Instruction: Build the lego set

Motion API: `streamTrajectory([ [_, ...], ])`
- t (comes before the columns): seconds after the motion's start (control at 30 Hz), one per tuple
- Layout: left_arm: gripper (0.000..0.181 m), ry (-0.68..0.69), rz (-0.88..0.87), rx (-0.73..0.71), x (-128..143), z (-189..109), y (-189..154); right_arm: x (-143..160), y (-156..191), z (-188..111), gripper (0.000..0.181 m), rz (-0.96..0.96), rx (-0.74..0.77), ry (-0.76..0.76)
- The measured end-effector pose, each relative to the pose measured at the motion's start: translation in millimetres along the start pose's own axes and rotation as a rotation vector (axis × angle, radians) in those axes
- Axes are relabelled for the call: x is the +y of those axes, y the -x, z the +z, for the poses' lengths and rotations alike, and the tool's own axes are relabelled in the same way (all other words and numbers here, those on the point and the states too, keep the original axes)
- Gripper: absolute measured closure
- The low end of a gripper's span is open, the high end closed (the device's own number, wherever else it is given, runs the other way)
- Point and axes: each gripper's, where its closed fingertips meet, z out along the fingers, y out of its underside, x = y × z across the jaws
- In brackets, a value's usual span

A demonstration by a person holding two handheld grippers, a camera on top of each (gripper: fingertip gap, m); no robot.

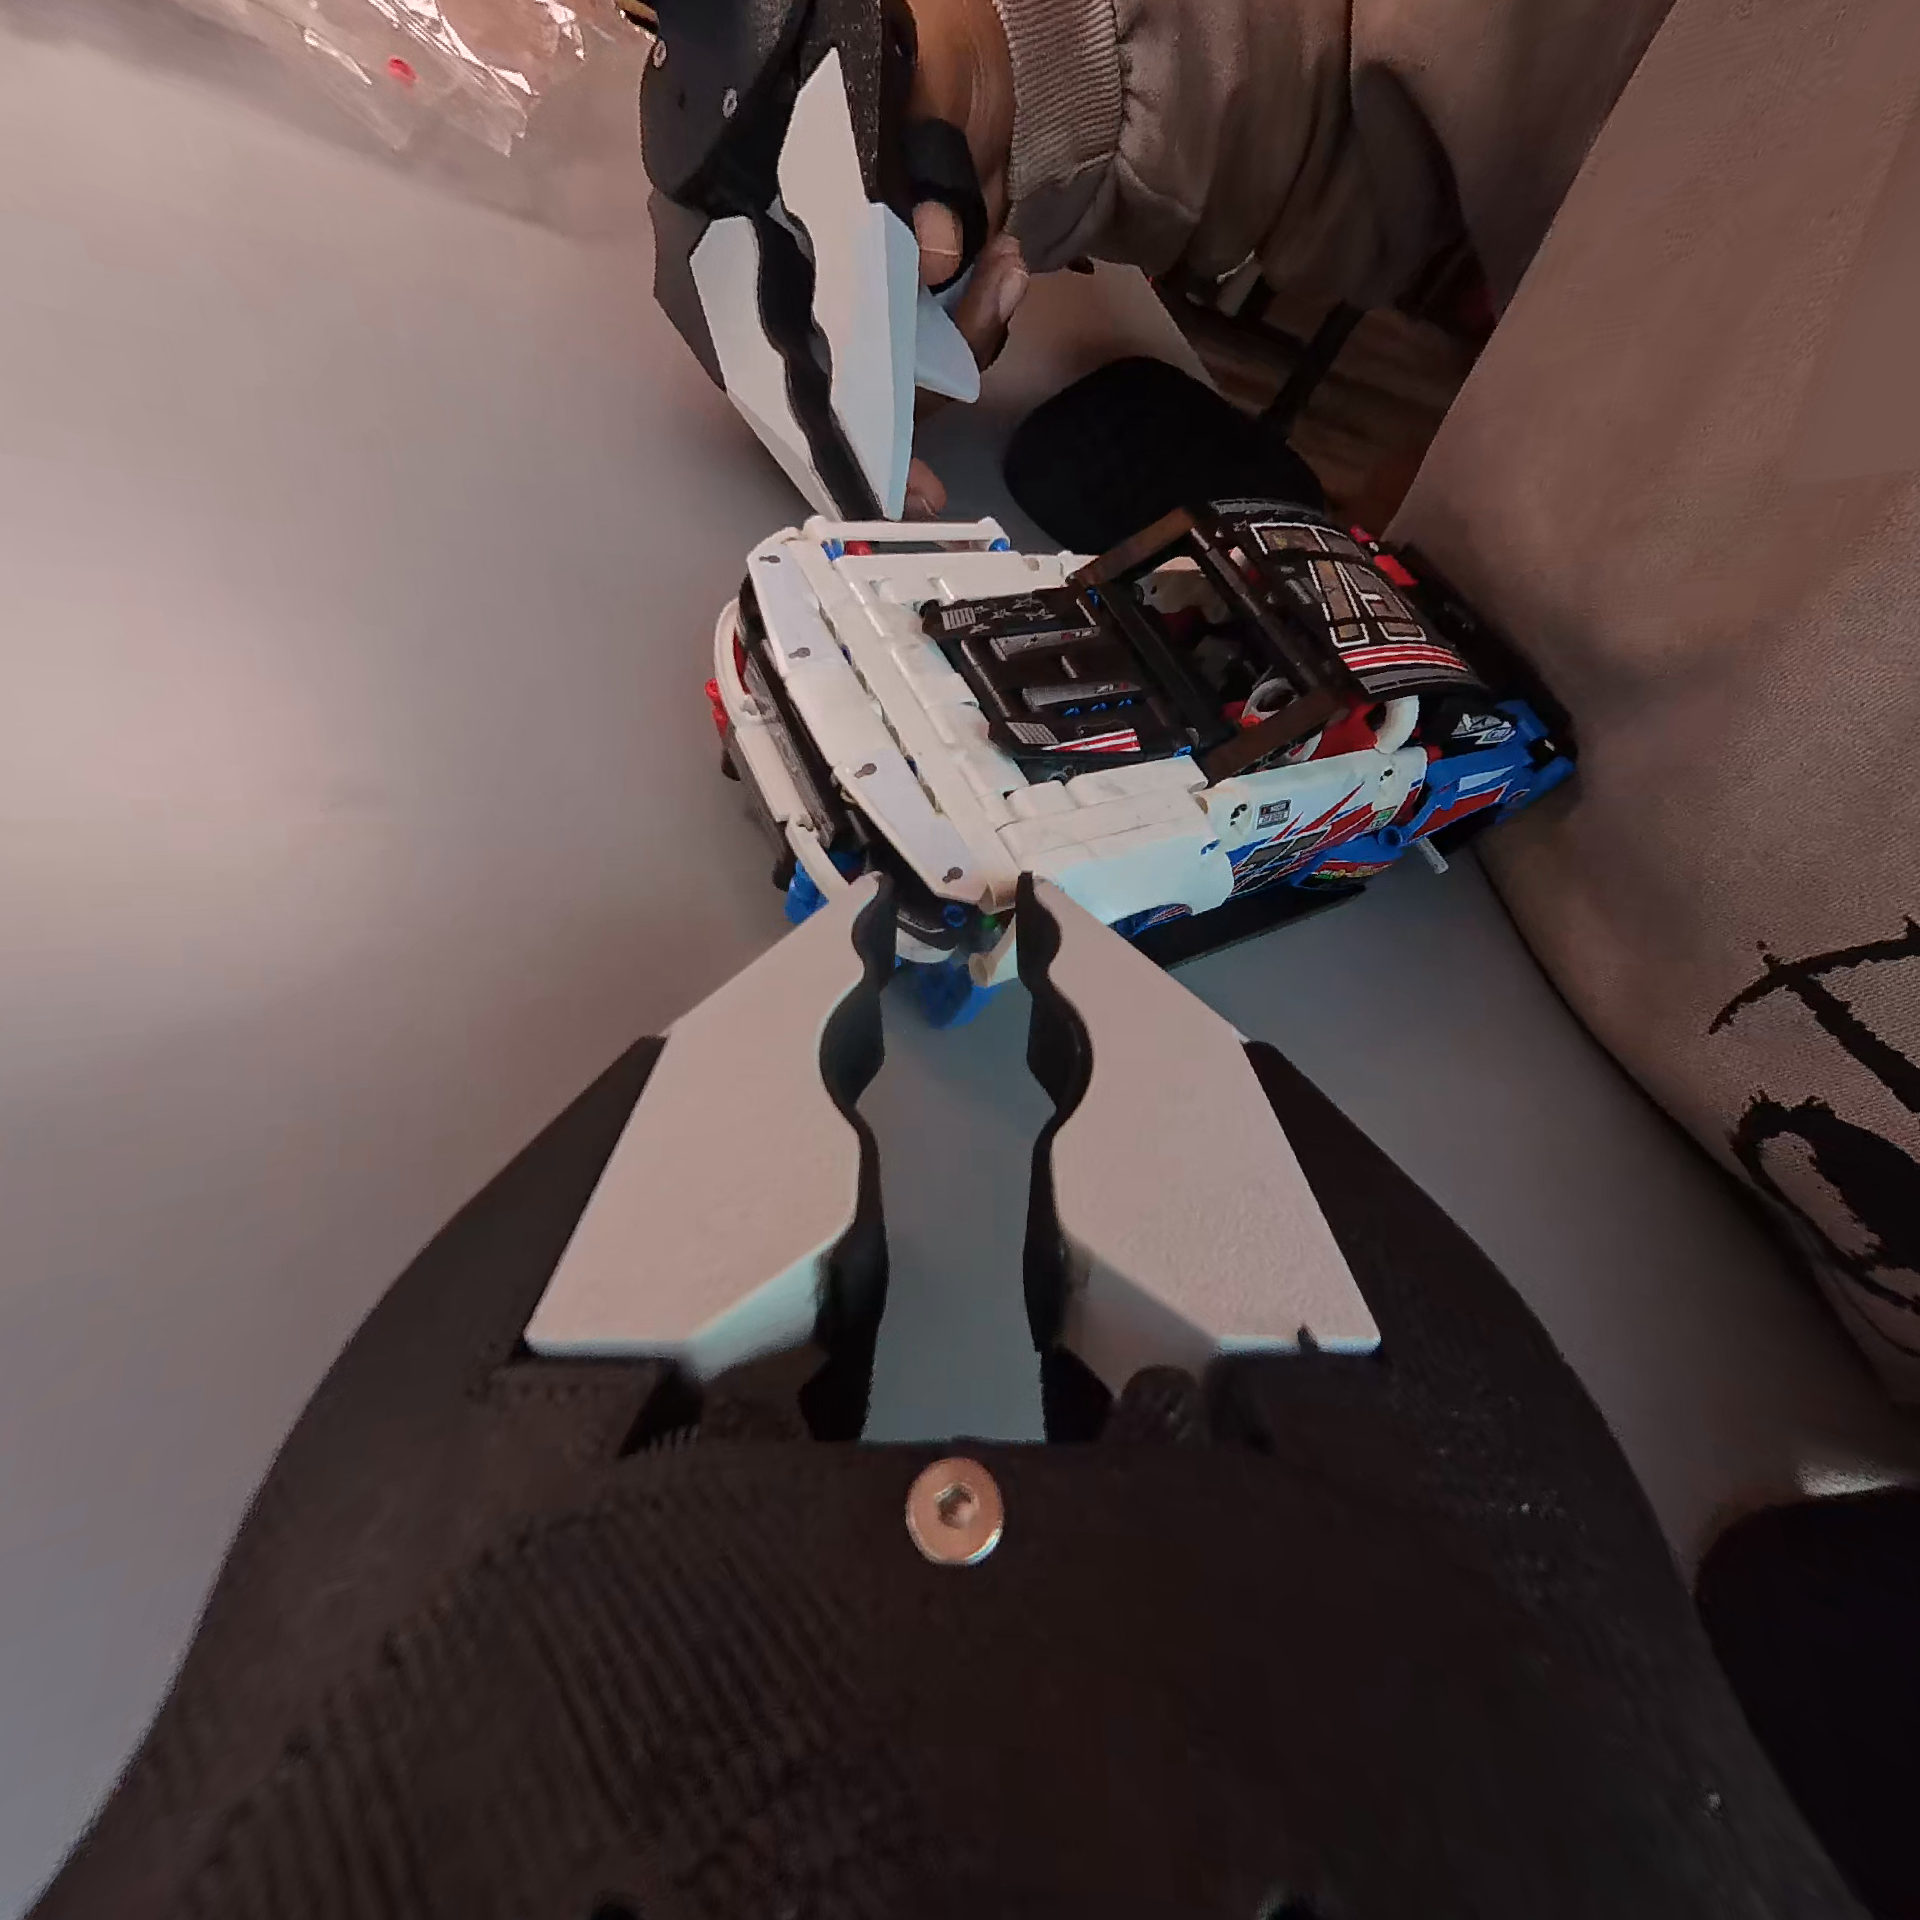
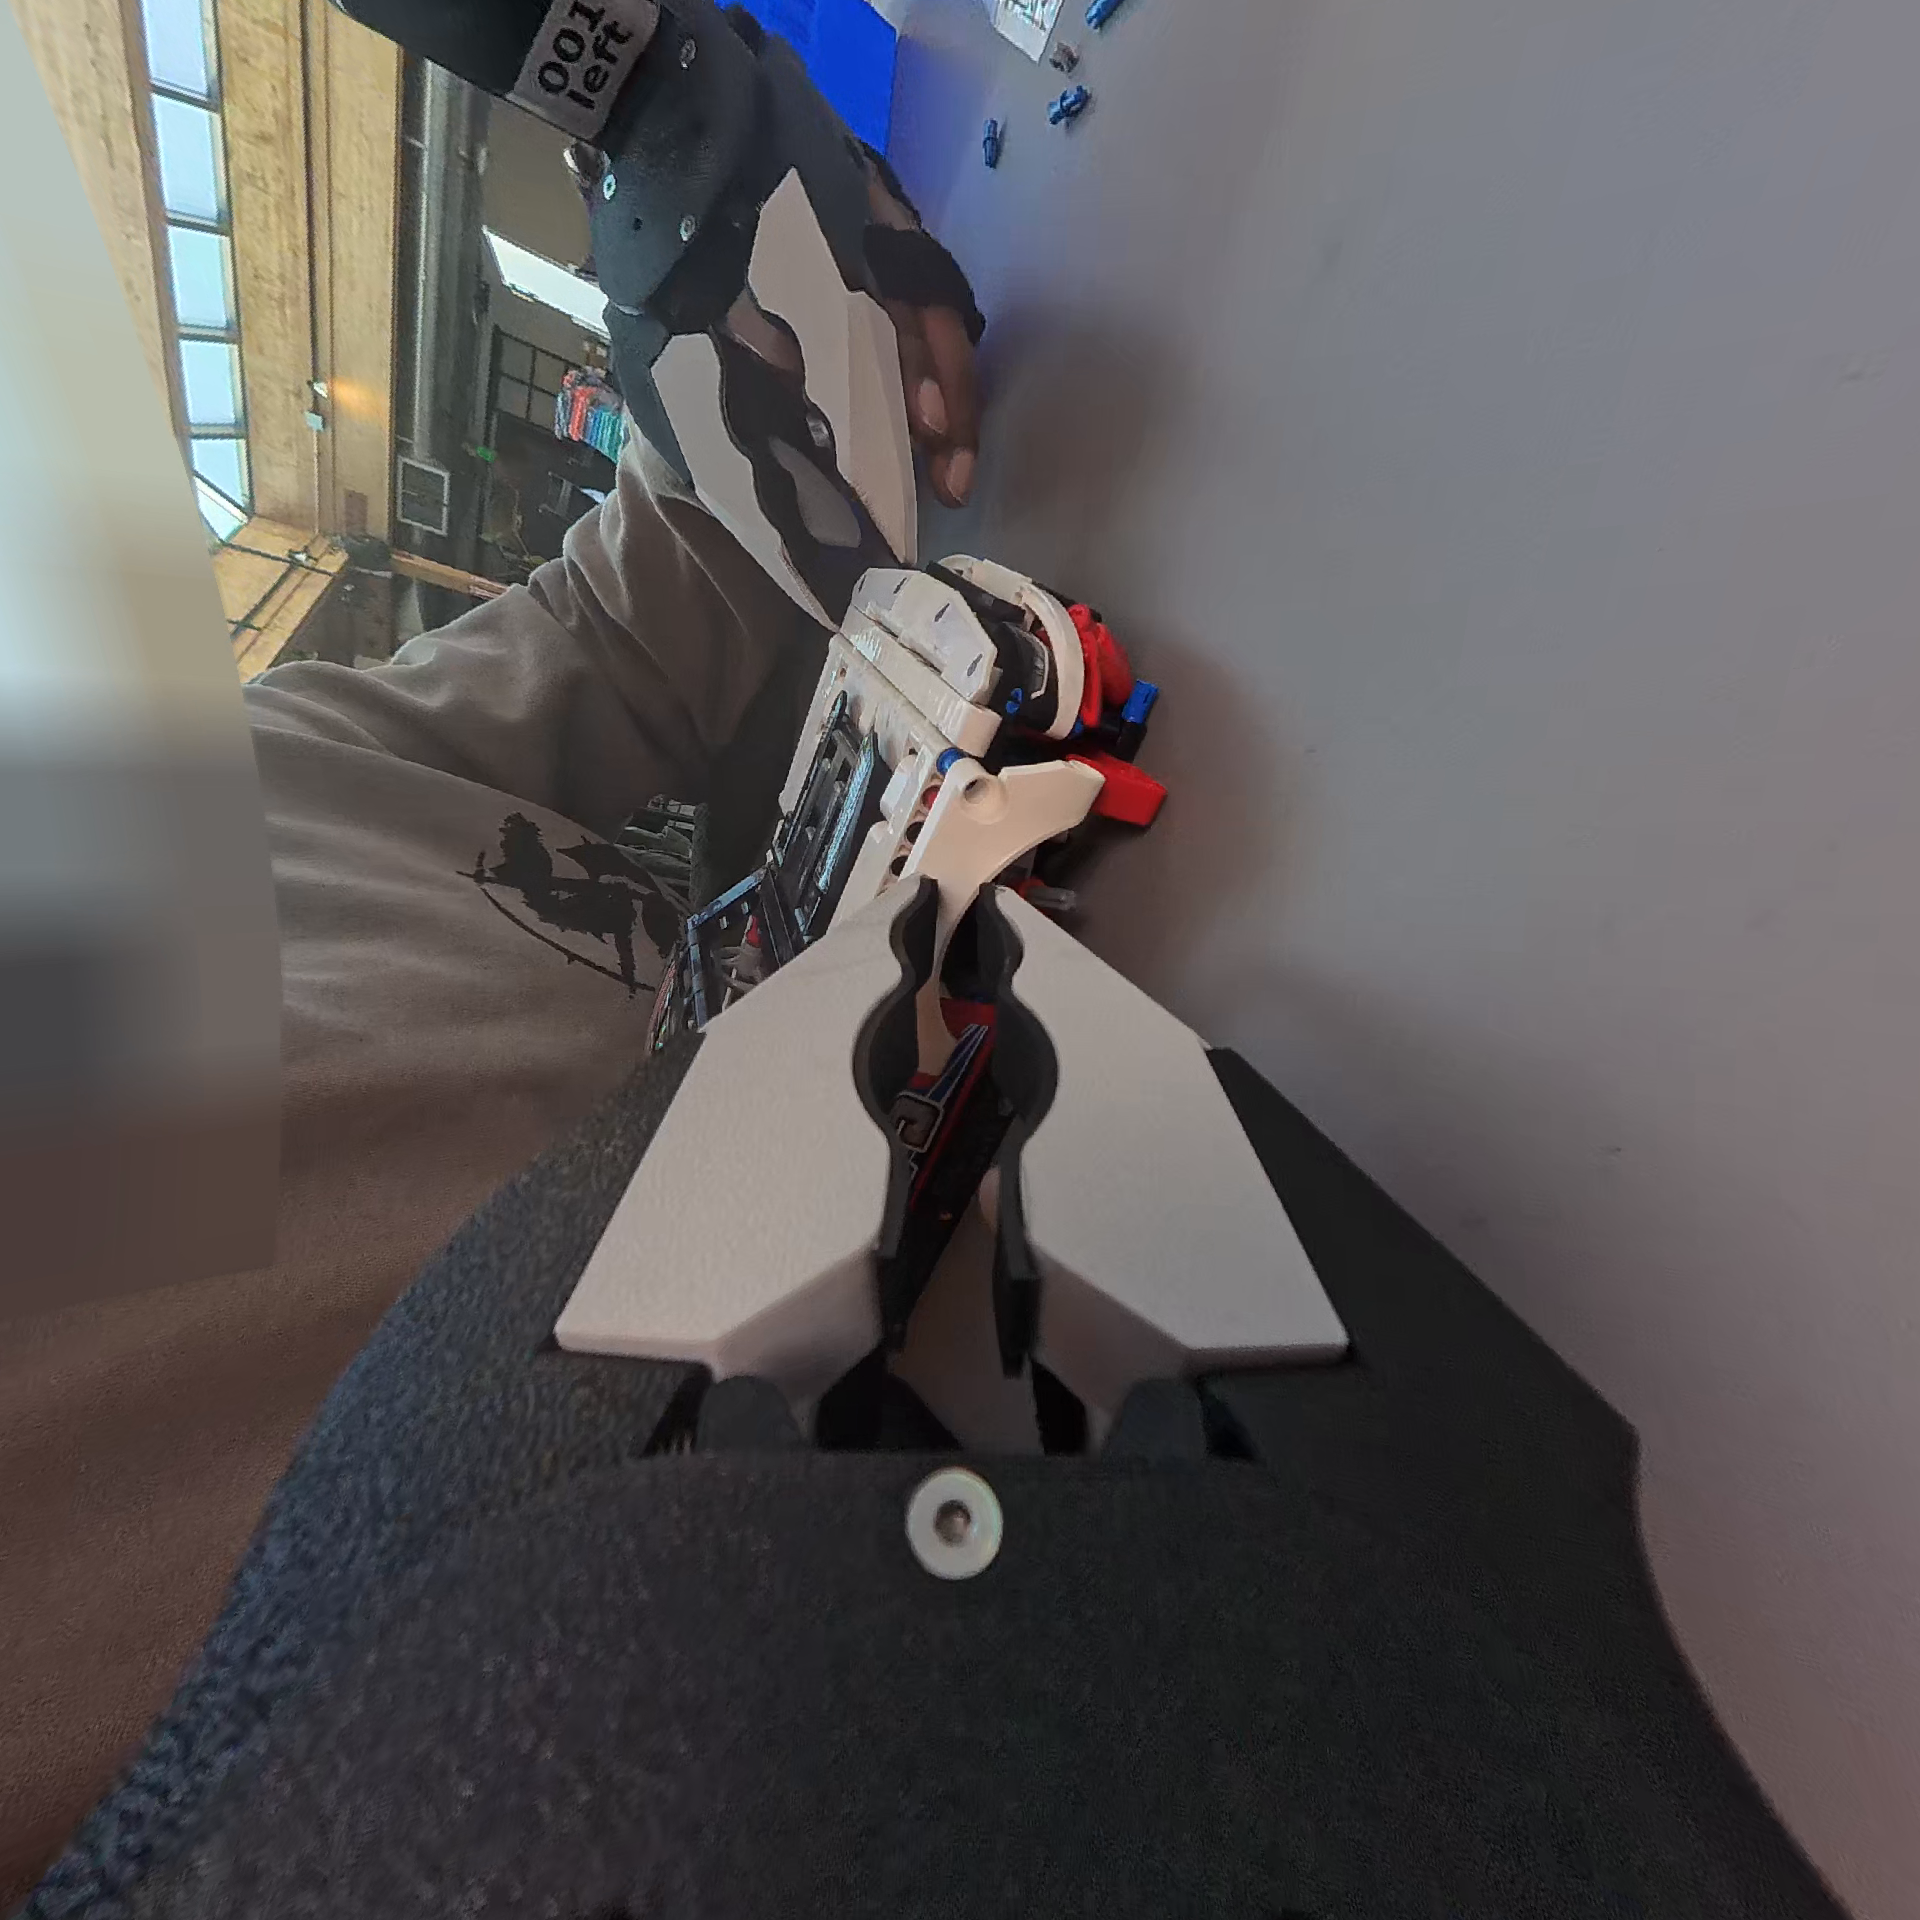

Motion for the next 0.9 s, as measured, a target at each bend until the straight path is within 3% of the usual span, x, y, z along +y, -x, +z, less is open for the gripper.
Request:
streamTrajectory([
  [0.9, 0.165, 0.011, 0.024, -0.008, 1.0, 2.0, -1.8, -2.5, 2.9, 2.2, 0.179, -0.068, 0.049, 0.085],
])
